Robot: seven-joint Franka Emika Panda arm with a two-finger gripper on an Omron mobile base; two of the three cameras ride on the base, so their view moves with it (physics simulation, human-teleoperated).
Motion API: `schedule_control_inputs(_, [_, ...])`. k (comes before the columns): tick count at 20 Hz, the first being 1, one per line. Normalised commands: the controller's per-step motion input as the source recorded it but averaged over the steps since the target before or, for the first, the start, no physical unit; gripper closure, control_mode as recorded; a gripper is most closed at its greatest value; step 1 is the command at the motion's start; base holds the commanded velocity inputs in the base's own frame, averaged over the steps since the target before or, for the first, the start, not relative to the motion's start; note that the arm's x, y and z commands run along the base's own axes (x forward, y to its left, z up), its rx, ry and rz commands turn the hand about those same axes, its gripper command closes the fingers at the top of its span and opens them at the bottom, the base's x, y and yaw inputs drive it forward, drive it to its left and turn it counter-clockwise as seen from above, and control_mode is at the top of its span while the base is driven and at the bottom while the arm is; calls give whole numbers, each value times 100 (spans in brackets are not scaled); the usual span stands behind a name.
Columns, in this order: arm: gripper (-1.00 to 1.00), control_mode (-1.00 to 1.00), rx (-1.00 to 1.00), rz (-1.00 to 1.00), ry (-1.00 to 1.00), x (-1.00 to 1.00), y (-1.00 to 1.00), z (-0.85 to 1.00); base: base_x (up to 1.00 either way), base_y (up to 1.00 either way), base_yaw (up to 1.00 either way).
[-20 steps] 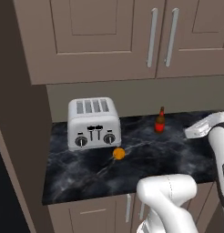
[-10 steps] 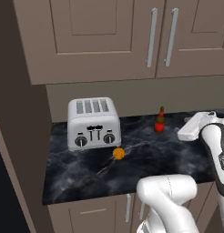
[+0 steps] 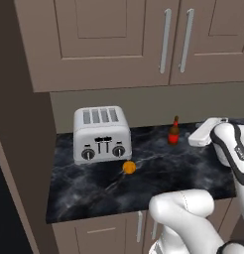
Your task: Place the liquor and beer on the top shelf of the fridge to keep them out of children's reach, and place the orange on lower shelves for easy access.
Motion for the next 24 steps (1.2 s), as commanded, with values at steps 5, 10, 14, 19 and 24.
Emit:
schedule_control_inputs(5, [-100, -100, 3, 0, 0, 28, -20, 0, 0, 0, 0])
schedule_control_inputs(10, [-100, -100, 0, 0, -1, 14, -2, -6, 0, 0, 0])
schedule_control_inputs(14, [-100, -100, 0, 1, -2, 12, 0, -12, 0, 0, 0])
schedule_control_inputs(19, [-100, -100, 0, 0, -2, 25, 0, -17, 0, 0, 0])
schedule_control_inputs(24, [-100, -100, 0, 0, -2, 31, 0, -16, 0, 0, 0])
